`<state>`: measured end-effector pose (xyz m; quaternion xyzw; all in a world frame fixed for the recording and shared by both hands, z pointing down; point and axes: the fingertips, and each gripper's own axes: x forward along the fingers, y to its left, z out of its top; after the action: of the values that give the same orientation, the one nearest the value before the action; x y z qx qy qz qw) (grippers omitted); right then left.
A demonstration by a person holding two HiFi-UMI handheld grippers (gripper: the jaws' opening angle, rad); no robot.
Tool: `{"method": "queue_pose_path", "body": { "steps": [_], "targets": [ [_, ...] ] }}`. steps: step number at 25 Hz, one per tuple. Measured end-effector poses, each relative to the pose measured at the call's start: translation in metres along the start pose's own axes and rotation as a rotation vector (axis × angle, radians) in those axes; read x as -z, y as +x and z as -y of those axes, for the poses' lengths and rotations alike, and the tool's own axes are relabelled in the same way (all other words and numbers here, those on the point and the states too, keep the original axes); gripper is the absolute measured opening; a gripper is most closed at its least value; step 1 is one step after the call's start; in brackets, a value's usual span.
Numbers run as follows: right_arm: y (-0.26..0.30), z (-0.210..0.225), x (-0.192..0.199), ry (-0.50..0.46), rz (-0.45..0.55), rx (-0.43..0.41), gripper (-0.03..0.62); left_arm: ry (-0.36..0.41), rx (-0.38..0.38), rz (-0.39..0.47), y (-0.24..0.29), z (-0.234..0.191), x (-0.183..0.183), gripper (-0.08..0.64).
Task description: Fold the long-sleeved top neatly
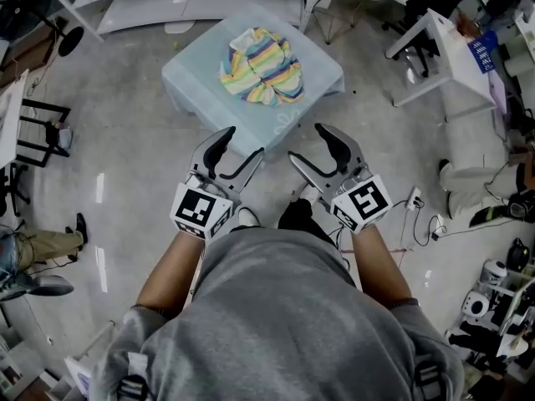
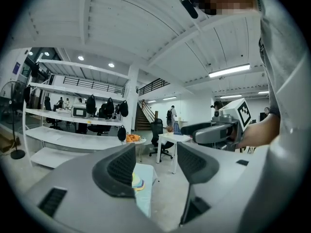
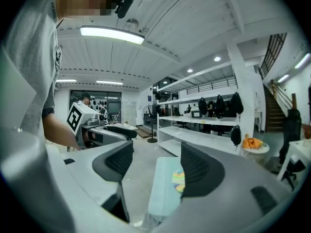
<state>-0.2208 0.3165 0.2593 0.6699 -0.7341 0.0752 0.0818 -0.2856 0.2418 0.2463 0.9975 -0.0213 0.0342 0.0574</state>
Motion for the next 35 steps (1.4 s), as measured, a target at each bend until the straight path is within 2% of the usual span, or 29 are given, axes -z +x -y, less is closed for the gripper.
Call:
{"method": "queue_pose_path", "body": {
  "steps": [8,14,25,30,35],
  "targets": [
    [-0.013,0.086,0.001,-0.011,0.000,-0.027,0.322,-0.017,-0.031,-0.015,0.081,0.008,-0.005,0.279],
    [-0.027,0.143,-0.004,-0.067,0.017,-0.054,0.315,-0.021,-0.055,-0.013,0.136,0.026,-0.016,0.268],
    [-0.048,0.215,0.023,-0.049,-0.001,-0.193,0.309,0.010,-0.179,-0.043,0.207,0.050,-0.014,0.253],
    [-0.042,0.240,0.025,-0.049,-0.004,-0.222,0.302,0.012,-0.223,-0.058,0.222,0.043,-0.011,0.244],
    [-0.019,0.253,0.031,-0.040,-0.016,-0.231,0.301,-0.004,-0.237,-0.068,0.233,0.025,-0.002,0.236]
  ]
}}
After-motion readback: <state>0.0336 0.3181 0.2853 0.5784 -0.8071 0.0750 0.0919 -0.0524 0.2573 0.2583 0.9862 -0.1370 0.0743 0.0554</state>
